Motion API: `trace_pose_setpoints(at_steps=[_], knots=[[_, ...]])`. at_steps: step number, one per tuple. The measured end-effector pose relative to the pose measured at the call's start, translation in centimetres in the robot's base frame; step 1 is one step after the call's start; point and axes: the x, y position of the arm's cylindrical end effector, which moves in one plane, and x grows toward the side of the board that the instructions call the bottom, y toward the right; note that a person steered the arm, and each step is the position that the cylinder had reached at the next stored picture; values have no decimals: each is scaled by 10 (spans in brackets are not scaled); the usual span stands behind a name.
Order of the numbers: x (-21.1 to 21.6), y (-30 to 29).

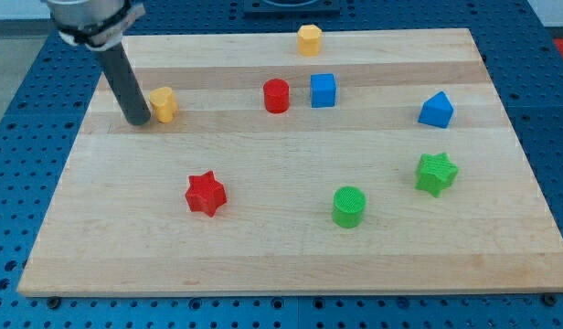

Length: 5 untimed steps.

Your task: Move the yellow heart close to the yellow hexagon

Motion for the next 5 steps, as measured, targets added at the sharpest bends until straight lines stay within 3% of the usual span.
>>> trace_pose_setpoints(at_steps=[1, 2, 3, 4, 5], knots=[[-45, 49], [-53, 64], [-30, 18], [5, 37], [-13, 97]])
